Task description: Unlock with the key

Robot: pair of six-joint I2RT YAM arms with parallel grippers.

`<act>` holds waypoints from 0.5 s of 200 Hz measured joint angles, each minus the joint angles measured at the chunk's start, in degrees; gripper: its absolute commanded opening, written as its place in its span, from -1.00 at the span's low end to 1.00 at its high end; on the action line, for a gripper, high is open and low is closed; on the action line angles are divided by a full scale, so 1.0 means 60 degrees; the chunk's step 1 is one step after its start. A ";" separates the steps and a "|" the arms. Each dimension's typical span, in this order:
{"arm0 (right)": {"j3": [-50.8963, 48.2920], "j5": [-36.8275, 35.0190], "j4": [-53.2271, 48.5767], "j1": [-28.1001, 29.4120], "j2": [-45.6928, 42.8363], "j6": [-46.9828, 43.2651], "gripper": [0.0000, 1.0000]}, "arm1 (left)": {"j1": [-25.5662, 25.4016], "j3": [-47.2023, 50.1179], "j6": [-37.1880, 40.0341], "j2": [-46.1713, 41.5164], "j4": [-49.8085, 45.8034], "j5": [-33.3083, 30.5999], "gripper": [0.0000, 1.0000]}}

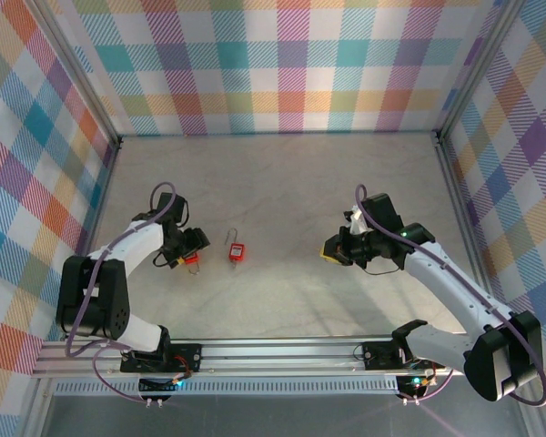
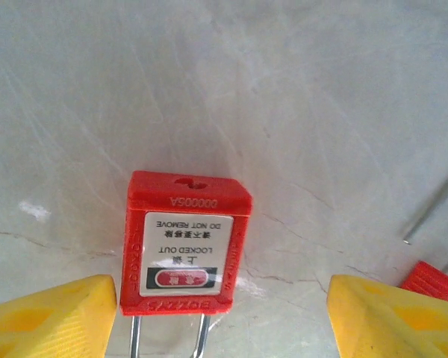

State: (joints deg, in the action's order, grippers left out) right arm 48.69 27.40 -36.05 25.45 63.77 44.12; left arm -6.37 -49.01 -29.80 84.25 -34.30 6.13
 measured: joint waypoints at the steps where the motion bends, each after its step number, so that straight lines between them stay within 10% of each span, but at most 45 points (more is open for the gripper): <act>1: 0.0000 0.0000 0.0000 0.0000 0.0000 0.0000 -1.00 | 0.0000 -0.0015 0.0018 0.0000 -0.0011 -0.0004 0.48; 100: -0.0029 -0.0066 0.0069 0.0000 -0.0102 0.0007 -1.00 | -0.0058 -0.0401 0.1224 0.1118 -0.0448 -0.0470 0.24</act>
State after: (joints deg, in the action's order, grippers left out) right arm 48.51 27.00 -35.64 25.45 63.16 44.16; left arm -6.72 -51.42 -22.46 90.96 -36.99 3.31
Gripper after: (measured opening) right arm 0.078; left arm 0.630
